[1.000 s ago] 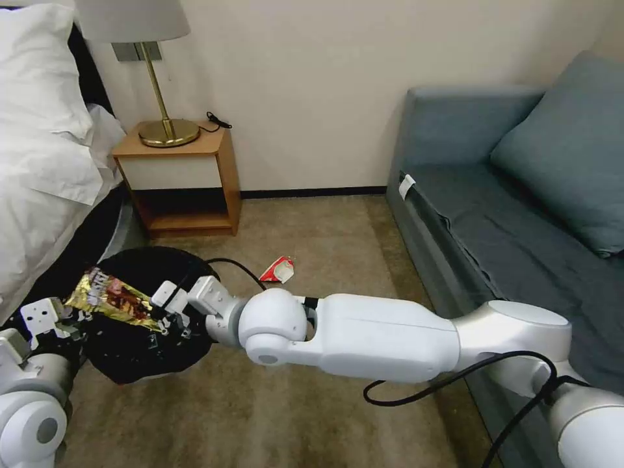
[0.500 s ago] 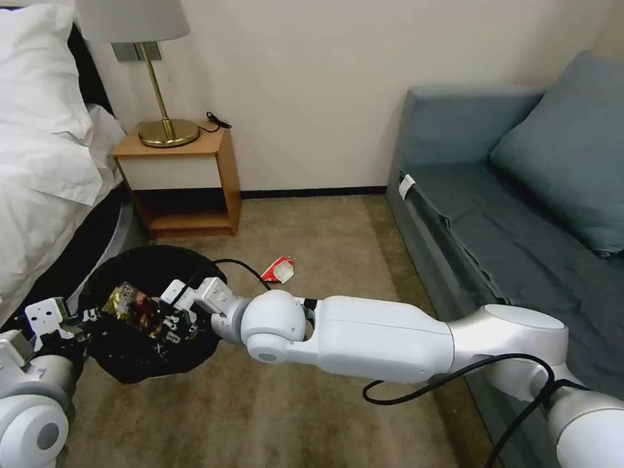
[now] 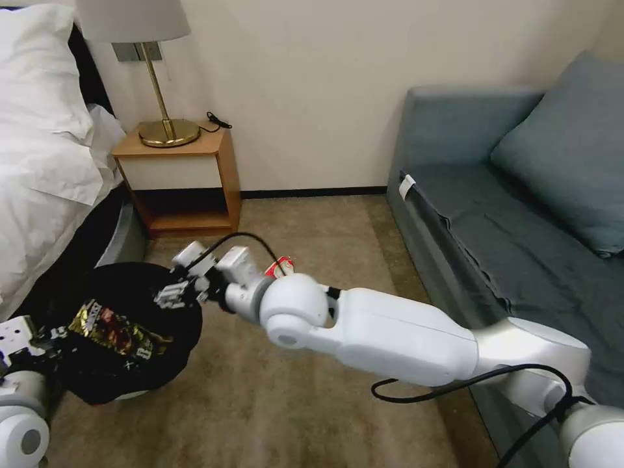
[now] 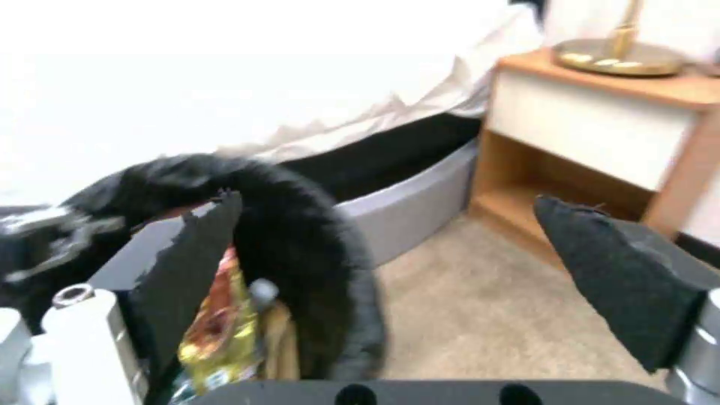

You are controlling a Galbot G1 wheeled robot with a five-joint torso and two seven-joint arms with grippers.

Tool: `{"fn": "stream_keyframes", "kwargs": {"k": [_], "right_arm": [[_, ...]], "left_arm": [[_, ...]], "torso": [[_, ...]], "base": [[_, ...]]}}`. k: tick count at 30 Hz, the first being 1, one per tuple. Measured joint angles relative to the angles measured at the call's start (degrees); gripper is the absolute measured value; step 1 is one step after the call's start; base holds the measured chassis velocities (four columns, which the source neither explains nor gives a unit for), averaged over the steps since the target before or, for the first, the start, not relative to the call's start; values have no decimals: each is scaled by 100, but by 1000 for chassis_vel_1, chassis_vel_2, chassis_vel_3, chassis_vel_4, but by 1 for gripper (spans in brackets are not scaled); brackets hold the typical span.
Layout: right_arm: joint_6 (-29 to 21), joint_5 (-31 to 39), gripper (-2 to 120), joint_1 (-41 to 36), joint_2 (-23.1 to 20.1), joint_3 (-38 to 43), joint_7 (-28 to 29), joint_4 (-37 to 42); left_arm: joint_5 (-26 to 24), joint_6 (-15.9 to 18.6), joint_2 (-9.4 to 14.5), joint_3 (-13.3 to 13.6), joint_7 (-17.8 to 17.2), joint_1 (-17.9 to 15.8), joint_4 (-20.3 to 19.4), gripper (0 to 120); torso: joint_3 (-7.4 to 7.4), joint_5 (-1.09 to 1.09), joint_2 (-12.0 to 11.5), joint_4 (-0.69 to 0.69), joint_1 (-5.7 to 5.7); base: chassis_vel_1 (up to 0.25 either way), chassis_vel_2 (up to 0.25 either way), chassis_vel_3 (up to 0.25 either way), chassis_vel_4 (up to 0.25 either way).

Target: Pick up the trash bin, then pick up the garbage on the floor and place it into the trash bin.

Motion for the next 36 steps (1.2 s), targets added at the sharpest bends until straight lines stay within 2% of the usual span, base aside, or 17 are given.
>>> {"fn": "stream_keyframes", "kwargs": {"k": [1,4,5,8,12,19,24,36], "right_arm": [[0,0,99,0,0,0,0,0],[411,-265,100,-333,-584,236,-190,118],[411,-265,100,-333,-584,236,-190,118],[862,-620,100,-906,-1065,434,-358,276],[1098,-1011,100,-1443,-1333,664,-500,465],[1343,-1641,100,-2013,-1434,958,-741,563],[1385,-1815,100,-2091,-1405,970,-794,538],[1398,-1893,100,-2061,-1314,853,-829,435]], "left_arm": [[0,0,0,0,0,0,0,3],[-15,0,-96,12,-9,-82,34,3],[-15,0,-96,12,-9,-82,34,3],[-95,0,-170,5,-11,-131,32,3],[-176,0,-226,-53,-48,-181,-4,3],[-197,0,-374,-118,-80,-215,-28,3],[-194,0,-414,-150,-83,-206,-46,3],[-318,0,-323,-356,-88,-183,-70,3]], "torso": [[0,0,0,0,0],[0,0,0,-3,0],[0,0,0,-3,0],[0,2,0,-4,0],[0,1,0,-3,0],[0,0,0,-2,0],[0,-1,0,-2,0],[0,-1,0,-2,-1]], "base": [[0,0,0,0],[0,0,0,0],[0,0,0,0],[0,0,0,0],[0,0,0,0],[0,0,0,0],[0,0,0,0],[-19,20,16,-18]]}}
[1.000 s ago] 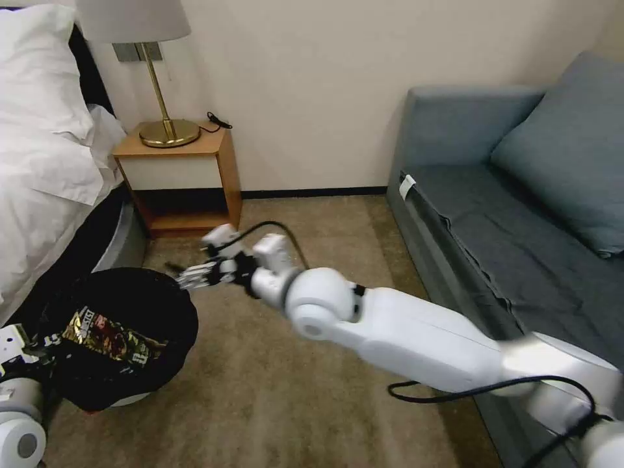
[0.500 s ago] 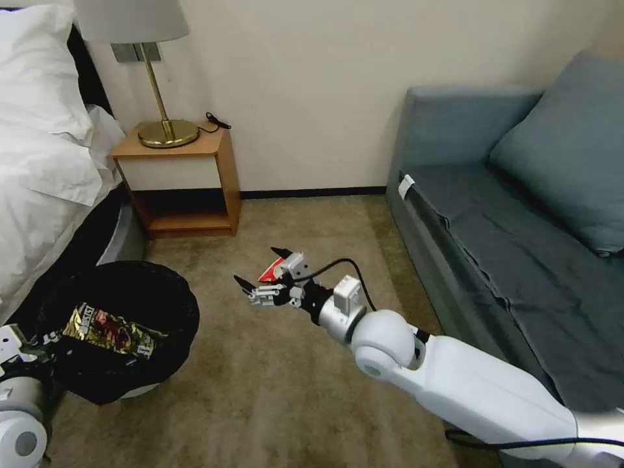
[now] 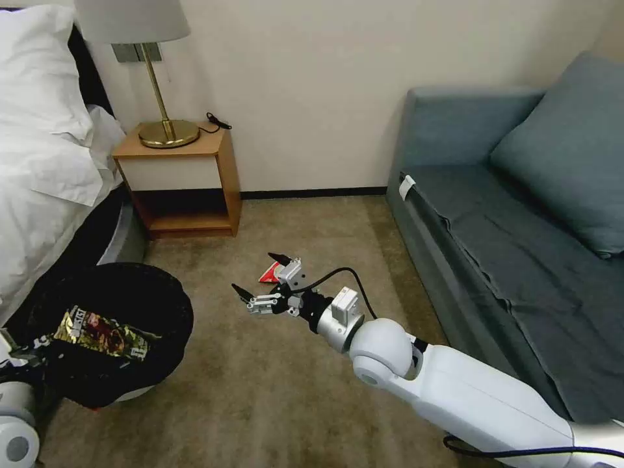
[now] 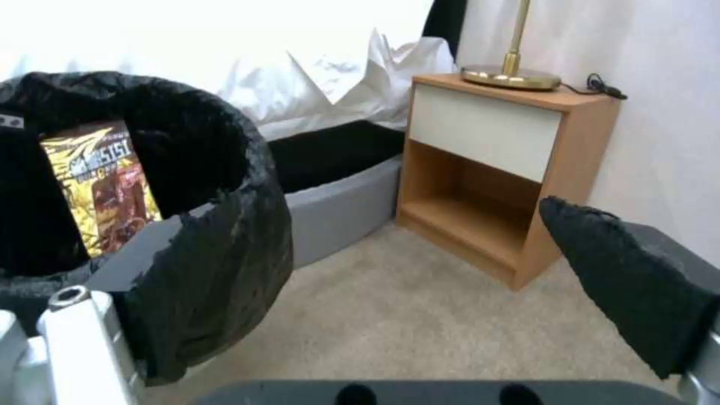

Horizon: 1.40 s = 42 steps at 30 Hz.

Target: Pick up the trash bin, then pick up the garbage on the floor and place it into the trash bin.

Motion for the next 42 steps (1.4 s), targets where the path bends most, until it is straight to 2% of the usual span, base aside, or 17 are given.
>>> {"fn": "stream_keyframes", "kwargs": {"k": [21,42], "right_arm": [[-25,2,100,63,11,-88,13,-82],[-45,-10,100,78,55,-161,46,-138]], "left_arm": [[-12,0,25,1,-5,-16,4,3],[19,-1,20,71,-8,-43,22,3]], "torso": [[0,0,-1,0,0],[1,1,-1,0,0]], "base": [[-119,121,124,-125],[-184,184,180,-184]]}}
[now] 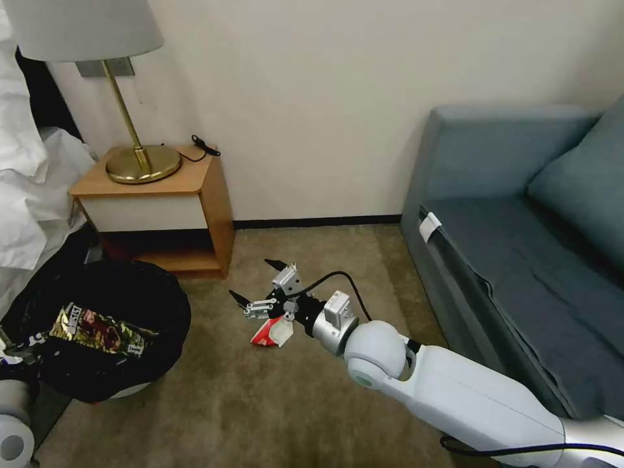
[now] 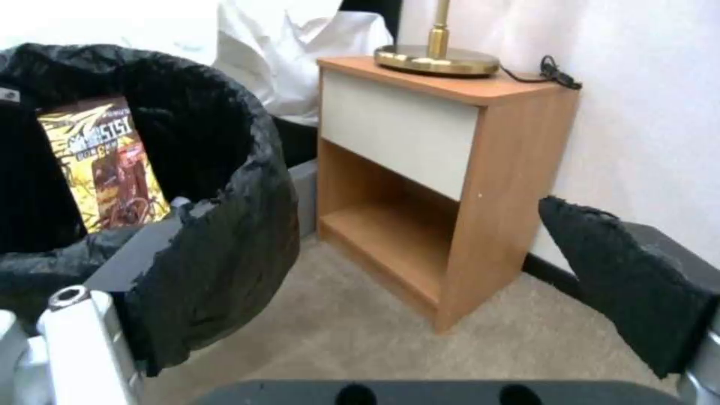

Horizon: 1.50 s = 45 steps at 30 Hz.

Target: Pick up the trash bin, then pick up the garbage on the floor and place it into the trash bin.

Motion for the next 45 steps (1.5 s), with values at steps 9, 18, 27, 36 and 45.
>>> {"fn": "stream_keyframes", "kwargs": {"k": [9,18,27,36,45], "right_arm": [[71,-69,100,-71,-15,-90,-33,-30],[51,155,100,-6,-60,-467,75,-97],[-55,832,100,327,118,-1021,293,-368],[-563,1781,100,566,516,-1148,986,-644],[-1734,4530,100,1249,2015,-1436,3147,-2126]], "left_arm": [[34,0,-13,105,0,-4,2,3],[59,0,16,152,3,57,-100,3],[18,0,73,112,57,-99,54,3],[5,0,154,142,82,-199,163,3],[53,0,153,1,230,-118,251,3]], "torso": [[1,-1,0,-1,1],[0,-1,0,-1,0],[0,-2,0,-1,0],[0,-2,0,-2,0],[0,-3,0,0,0]], "base": [[-125,107,117,-117],[0,0,0,0],[0,0,0,0],[0,0,0,0],[0,0,0,0]]}}
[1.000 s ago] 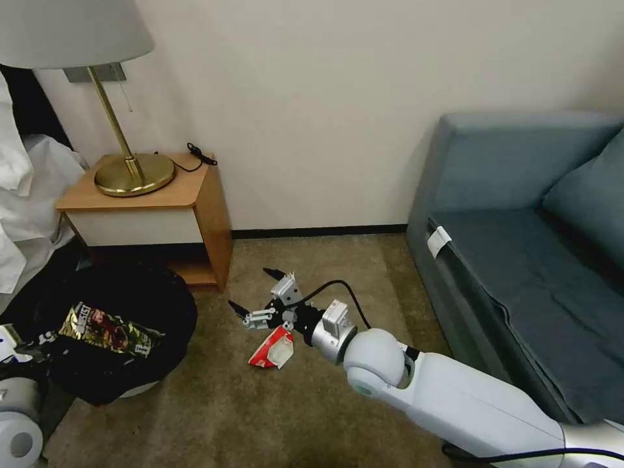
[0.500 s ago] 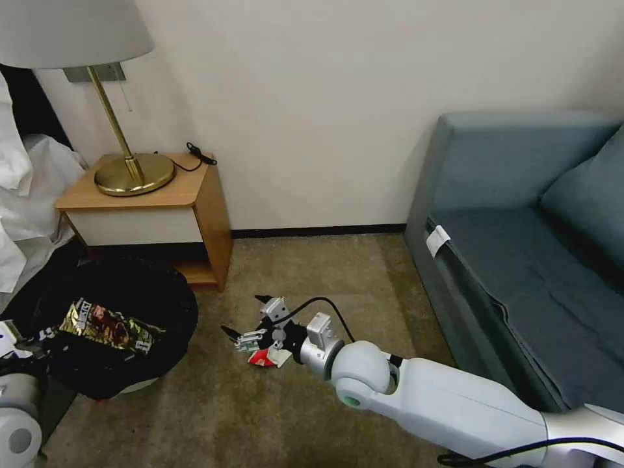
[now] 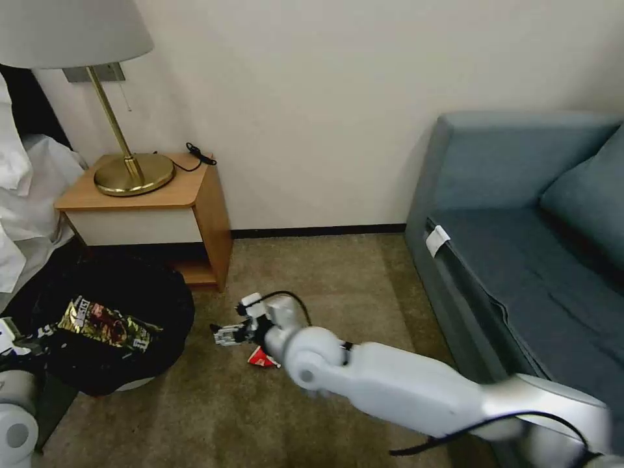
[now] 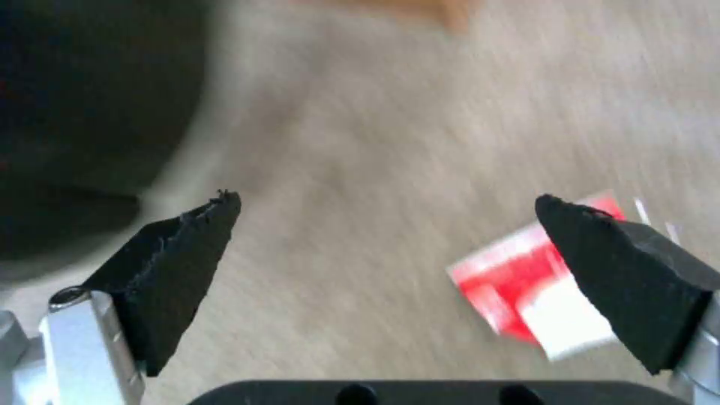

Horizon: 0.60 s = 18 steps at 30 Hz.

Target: Pick up the trash bin, then pick up the garbage on the floor and place it into the trash bin.

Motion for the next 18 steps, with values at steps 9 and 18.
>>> {"fn": "stream_keyframes", "kwargs": {"k": [9,18], "right_arm": [[-463,520,100,25,583,-1,680,-1655],[-474,225,100,-181,815,54,428,-2603]], "left_arm": [[38,-102,-14,-75,105,110,38,3],[33,-159,36,-95,165,120,146,3]], "torso": [[0,1,0,-1,0],[0,1,0,-2,0]], "base": [[0,0,0,0],[0,0,0,0]]}}
